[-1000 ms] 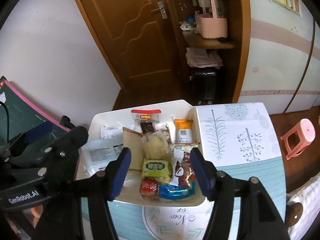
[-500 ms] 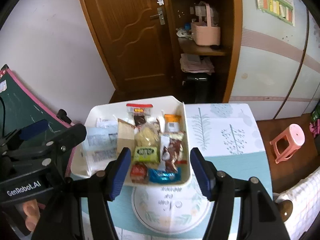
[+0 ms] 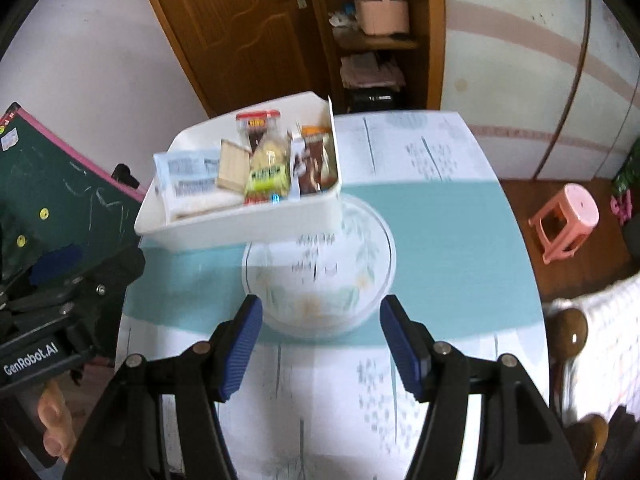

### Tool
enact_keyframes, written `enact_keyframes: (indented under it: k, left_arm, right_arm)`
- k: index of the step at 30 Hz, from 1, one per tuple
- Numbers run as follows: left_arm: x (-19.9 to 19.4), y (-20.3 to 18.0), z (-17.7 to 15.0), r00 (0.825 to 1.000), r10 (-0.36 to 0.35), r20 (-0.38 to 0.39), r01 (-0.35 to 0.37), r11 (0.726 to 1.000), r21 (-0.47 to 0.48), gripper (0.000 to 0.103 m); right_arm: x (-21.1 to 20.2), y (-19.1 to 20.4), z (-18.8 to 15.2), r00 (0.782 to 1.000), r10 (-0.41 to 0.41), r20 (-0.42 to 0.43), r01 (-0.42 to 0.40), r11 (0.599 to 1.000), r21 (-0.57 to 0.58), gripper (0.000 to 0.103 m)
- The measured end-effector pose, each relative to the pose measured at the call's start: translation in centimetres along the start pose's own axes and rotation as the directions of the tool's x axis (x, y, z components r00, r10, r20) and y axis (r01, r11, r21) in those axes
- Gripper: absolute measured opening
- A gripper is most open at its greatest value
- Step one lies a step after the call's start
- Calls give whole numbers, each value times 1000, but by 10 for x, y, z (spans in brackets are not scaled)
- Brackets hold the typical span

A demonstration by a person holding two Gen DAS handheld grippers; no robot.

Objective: Organize snacks

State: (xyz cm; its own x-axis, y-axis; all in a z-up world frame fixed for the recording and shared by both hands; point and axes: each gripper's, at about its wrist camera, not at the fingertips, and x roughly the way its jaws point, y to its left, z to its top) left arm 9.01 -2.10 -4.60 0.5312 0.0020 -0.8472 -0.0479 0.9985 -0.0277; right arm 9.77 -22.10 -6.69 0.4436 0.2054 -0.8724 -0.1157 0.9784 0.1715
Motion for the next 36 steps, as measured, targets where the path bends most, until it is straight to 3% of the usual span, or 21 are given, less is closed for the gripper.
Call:
enact_keyframes:
  k: [16, 28, 36]
  left_arm:
    - [-54, -5, -49, 999, -23, -28, 23, 999, -23, 102]
    - [-88, -8, -56, 999, 10, 41, -11, 1000, 7, 102]
    - [-91, -3, -61, 999, 19, 27, -19, 1000, 11, 102]
  right_arm:
    - [-65, 7, -59, 1000, 8, 21, -7, 1000, -21, 62]
    - [-91, 16, -69, 997, -48, 59, 49, 999, -17, 62]
    - [-100, 9, -73, 995, -58, 82, 55, 998, 37, 62]
